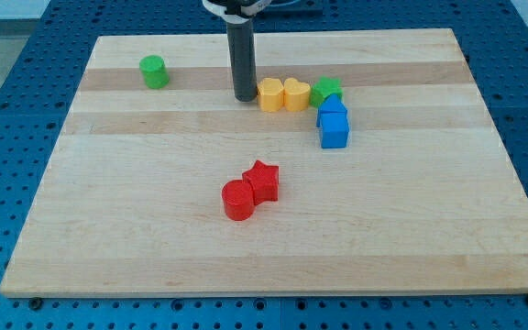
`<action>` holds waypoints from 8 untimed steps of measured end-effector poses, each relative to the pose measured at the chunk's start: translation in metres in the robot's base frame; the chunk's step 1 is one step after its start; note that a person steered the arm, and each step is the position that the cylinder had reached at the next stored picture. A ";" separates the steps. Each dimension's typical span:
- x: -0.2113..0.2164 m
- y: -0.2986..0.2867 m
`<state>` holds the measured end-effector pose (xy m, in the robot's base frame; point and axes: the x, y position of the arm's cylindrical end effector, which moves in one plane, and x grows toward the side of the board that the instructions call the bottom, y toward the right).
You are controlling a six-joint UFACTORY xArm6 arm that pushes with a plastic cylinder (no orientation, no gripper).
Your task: Slide green circle below yellow hexagon
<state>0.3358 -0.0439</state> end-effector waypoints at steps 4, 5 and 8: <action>-0.055 -0.034; -0.081 -0.072; -0.089 -0.171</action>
<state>0.2463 -0.2151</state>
